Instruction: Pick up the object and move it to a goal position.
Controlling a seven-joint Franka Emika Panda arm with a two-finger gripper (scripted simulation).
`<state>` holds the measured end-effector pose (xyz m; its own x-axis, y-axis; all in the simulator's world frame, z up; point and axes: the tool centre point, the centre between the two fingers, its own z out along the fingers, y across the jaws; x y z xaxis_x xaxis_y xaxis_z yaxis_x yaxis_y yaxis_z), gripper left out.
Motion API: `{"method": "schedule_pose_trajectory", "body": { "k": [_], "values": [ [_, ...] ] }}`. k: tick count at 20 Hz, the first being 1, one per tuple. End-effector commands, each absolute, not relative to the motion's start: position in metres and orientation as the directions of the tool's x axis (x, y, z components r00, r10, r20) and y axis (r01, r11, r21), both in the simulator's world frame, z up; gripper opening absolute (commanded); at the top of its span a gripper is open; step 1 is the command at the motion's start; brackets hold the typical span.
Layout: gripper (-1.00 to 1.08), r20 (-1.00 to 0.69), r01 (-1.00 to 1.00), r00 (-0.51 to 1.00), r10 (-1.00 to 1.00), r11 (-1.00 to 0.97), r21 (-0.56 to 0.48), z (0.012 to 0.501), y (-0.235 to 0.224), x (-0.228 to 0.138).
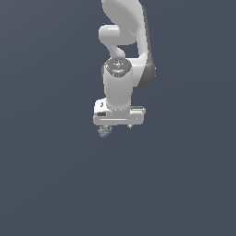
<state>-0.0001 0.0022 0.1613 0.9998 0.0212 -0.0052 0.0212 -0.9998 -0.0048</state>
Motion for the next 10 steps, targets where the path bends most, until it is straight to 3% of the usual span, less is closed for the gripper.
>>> {"method": "schedule_pose_trajectory", "body": {
  "k": [1,10],
  "values": [
    [1.00,-0.005,0.021,1.000,0.021,-1.000,-0.005,0.161,0.002,0.000],
    [1.00,0.001,-0.027,1.000,-0.027,-0.999,-0.017,0.174,-0.006,-0.002]
  ]
}}
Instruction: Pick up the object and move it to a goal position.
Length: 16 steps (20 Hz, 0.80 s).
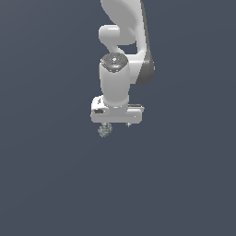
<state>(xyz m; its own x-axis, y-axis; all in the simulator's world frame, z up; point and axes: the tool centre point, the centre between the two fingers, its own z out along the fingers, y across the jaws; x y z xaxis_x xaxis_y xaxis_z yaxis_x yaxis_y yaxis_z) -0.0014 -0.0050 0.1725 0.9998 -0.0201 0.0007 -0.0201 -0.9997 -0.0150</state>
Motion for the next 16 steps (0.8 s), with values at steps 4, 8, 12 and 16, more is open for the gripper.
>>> {"method": "schedule_pose_trajectory", "body": {
  "k": [4,8,12,16],
  "values": [
    [1.00,0.001,-0.024,1.000,-0.024,-1.000,-0.016,0.173,-0.006,-0.002],
    [1.00,0.000,-0.044,0.999,-0.044,-0.999,-0.017,0.171,-0.008,-0.003],
    [1.00,-0.001,-0.091,0.996,-0.091,-0.996,-0.017,0.164,-0.012,-0.007],
    [1.00,-0.002,-0.165,0.986,-0.165,-0.986,-0.016,0.153,-0.020,-0.014]
  ]
}}
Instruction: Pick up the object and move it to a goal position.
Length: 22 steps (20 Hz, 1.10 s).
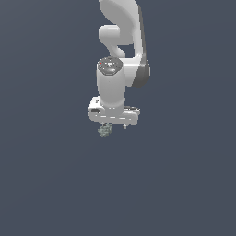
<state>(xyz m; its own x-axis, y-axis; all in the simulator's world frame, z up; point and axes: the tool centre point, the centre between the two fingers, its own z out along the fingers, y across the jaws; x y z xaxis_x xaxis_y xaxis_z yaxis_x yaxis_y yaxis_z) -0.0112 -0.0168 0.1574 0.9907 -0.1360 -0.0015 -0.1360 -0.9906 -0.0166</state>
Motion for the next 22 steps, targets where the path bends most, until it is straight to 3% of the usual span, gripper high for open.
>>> {"method": "schedule_pose_trajectory", "body": {
  "k": [1,12,22],
  "values": [
    [1.00,-0.003,-0.188,0.982,-0.188,-0.982,-0.016,0.150,-0.022,-0.016],
    [1.00,-0.004,-0.486,0.874,-0.486,-0.874,-0.007,0.109,-0.056,-0.049],
    [1.00,0.000,-0.609,0.793,-0.609,-0.793,0.000,0.092,-0.071,-0.066]
  ]
}}
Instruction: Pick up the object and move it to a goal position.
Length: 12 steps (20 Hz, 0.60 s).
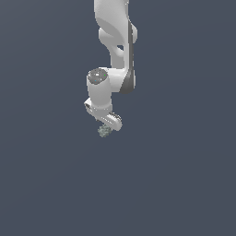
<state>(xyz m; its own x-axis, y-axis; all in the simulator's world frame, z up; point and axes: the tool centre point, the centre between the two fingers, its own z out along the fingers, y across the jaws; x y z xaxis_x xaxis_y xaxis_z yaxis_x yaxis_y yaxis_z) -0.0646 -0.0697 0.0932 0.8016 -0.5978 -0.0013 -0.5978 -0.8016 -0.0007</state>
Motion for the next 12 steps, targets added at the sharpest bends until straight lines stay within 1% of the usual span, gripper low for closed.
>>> {"method": "schedule_pose_trajectory", "body": {
  "k": [1,7,12],
  "values": [
    [1.00,0.000,-0.613,0.790,-0.613,-0.790,0.000,0.091,-0.072,-0.067],
    [1.00,-0.001,-0.611,0.791,-0.611,-0.791,0.000,0.088,-0.071,-0.067],
    [1.00,0.000,-0.614,0.790,-0.614,-0.790,0.000,0.070,-0.072,-0.068]
  ]
}}
